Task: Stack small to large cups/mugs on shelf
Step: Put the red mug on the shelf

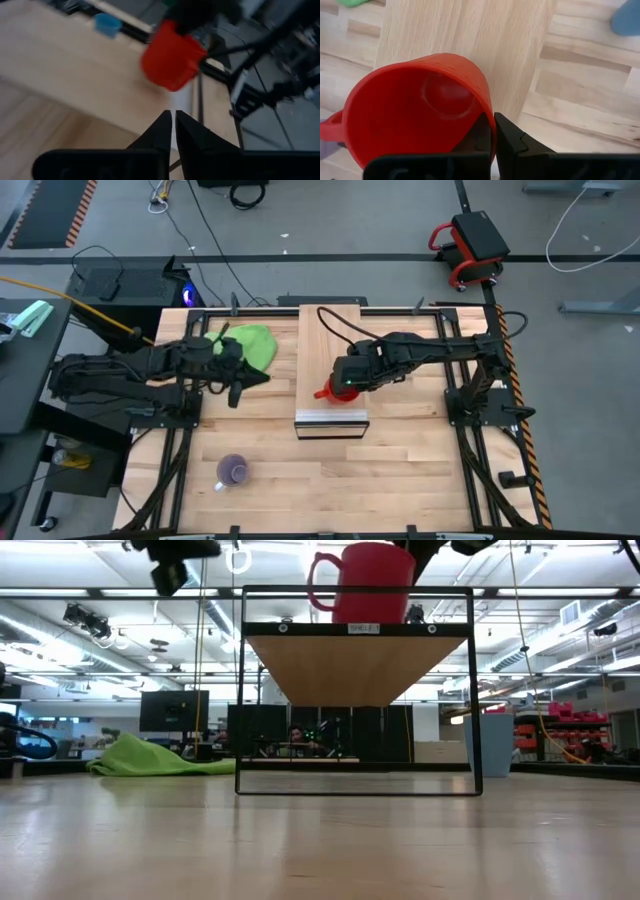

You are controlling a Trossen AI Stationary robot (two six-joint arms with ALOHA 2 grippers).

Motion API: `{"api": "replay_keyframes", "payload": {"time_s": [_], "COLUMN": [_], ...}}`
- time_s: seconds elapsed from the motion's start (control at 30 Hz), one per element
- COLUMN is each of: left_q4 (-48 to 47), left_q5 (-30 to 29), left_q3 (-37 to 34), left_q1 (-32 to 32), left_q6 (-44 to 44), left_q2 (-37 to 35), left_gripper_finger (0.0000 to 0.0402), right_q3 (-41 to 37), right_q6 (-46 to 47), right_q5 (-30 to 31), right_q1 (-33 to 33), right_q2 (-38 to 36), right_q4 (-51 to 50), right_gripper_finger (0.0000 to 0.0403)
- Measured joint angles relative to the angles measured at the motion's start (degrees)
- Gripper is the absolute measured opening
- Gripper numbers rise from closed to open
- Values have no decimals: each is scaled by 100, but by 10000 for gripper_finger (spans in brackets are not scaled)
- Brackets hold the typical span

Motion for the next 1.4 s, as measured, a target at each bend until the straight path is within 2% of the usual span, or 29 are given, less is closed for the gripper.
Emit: {"api": "replay_keyframes", "payload": {"time_s": [0.37,0.77,0.97,1.4], "left_q4": [855,1714,1837,2114], "left_q5": [-324,-1251,-1648,-1885], "left_q3": [2,2,2,4], "left_q1": [-867,-1097,-1095,-1086], "left_q6": [841,1055,1057,1055], "left_q2": [995,2013,2249,2388], "left_gripper_finger": [40,55,61,65], "right_q3": [0,-2,0,0], "right_q6": [-65,-124,-134,-148], "right_q5": [88,40,42,45], "right_q1": [-56,-64,-63,-63], "right_q2": [2,114,105,103], "right_q4": [200,277,304,371], "right_gripper_finger": [8,8,8,9]}}
